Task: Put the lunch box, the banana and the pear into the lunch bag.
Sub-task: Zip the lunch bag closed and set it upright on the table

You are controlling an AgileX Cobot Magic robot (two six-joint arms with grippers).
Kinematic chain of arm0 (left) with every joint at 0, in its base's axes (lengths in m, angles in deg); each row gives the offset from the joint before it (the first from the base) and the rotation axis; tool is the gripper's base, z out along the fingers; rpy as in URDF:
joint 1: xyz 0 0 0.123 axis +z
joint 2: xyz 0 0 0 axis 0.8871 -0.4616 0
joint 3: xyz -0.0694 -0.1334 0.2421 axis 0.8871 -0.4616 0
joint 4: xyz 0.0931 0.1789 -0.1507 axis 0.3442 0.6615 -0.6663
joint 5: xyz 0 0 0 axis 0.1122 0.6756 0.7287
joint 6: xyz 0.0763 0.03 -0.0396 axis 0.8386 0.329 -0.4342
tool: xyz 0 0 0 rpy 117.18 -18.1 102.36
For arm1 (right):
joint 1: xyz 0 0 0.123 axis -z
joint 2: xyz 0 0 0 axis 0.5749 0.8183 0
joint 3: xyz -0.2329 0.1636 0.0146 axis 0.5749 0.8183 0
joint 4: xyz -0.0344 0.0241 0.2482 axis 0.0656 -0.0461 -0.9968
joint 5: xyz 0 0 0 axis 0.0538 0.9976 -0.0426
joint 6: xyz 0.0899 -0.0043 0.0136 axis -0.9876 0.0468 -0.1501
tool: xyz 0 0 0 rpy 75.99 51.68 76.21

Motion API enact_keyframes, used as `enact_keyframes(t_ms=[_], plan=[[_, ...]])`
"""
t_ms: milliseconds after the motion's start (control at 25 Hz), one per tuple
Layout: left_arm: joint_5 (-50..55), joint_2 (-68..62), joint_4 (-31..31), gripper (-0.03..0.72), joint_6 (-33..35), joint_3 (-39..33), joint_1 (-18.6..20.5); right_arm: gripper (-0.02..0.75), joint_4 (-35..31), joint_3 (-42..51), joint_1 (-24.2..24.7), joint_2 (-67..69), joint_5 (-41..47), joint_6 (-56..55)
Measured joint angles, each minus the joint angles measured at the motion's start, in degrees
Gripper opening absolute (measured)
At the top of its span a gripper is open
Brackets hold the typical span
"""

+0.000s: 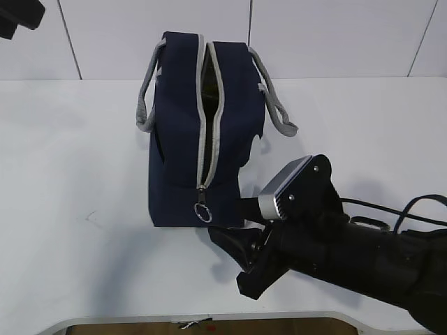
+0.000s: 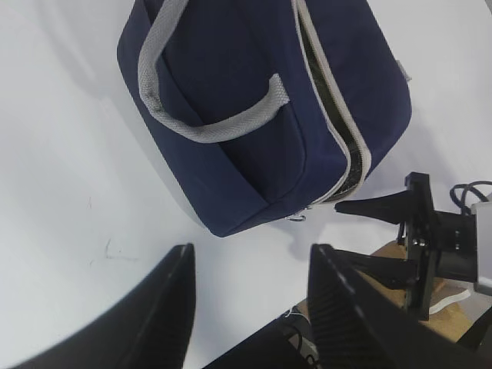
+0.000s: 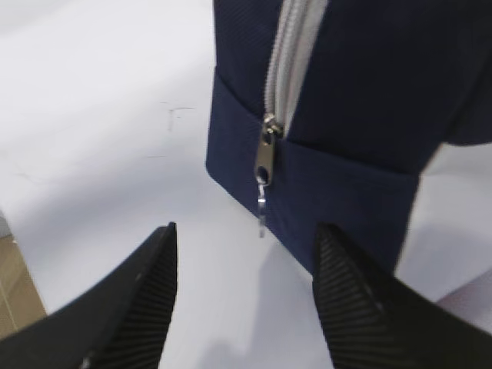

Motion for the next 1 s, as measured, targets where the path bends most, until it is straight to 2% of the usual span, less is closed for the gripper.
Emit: enact_keyframes(t_ms=[240, 680, 1000], plan=[[0.0, 0.0, 0.0, 0.360, -0.1, 0.0, 0.0, 0.460, 1.2, -1.0, 0.0, 4.3, -4.6, -0.9], [0.0, 0.0, 0.0, 0.358, -0.1, 0.0, 0.0, 0.460, 2.3, -6.1, 0.0, 9.9, -4.9, -4.0], [0.0, 0.0, -0.1, 0.319, -0.1, 0.0, 0.0, 0.460, 4.6, -8.1, -0.1, 11.1, -5.0, -5.5]])
